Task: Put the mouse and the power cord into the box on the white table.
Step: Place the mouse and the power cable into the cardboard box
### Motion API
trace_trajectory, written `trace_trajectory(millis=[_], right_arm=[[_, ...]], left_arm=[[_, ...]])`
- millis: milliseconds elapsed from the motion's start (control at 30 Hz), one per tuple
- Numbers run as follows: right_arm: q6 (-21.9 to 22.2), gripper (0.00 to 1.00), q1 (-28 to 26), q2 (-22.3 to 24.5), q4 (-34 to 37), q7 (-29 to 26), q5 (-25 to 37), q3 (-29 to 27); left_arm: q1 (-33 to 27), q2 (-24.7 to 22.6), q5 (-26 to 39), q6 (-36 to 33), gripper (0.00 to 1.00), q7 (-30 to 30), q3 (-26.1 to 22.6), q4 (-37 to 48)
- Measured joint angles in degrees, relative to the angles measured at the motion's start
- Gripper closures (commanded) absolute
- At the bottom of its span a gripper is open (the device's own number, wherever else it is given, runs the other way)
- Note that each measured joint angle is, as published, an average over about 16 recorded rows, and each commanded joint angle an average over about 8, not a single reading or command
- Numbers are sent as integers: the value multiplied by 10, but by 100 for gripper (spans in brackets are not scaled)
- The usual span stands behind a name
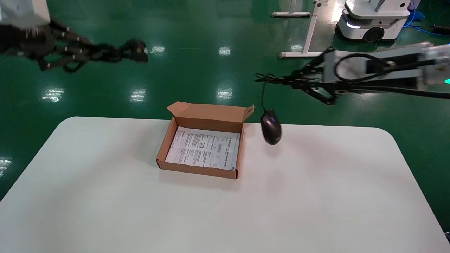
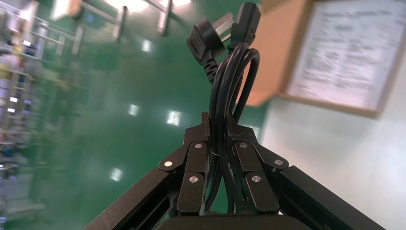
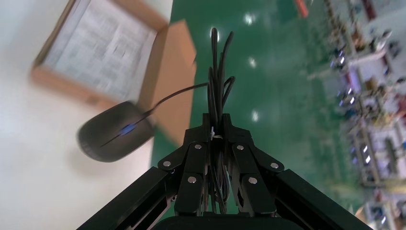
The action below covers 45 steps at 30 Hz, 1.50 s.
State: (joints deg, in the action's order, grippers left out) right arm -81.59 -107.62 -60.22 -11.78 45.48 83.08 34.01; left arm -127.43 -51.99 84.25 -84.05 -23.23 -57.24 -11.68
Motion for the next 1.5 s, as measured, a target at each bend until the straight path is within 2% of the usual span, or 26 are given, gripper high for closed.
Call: trace_trajectory(millis=[433,833,900,1100,1167,1500], right_arm=[[69,100,18,-122,3,16,-12,-5],[100,100,66,-175,-3,34,2,25],[105,92,76,-178,-13,30,4,35],[125,18,99,-180,-52,7,4,70],[131,1,104,-180,-63,-3,2,81],[151,0,111,-178,-91,-30,-23,126]], left_arm=[[-49,-38,4,12,100,6,0,37],[-67,-48,19,8,100,-8,-9,70],[-68,-48,21,5,100,-10,-11,74],[-71,-49,30,-5,100,-18,-17,83],[-71,-49,33,-9,100,-20,-19,86],[-57,-56,49,-24,100,-23,-31,100]])
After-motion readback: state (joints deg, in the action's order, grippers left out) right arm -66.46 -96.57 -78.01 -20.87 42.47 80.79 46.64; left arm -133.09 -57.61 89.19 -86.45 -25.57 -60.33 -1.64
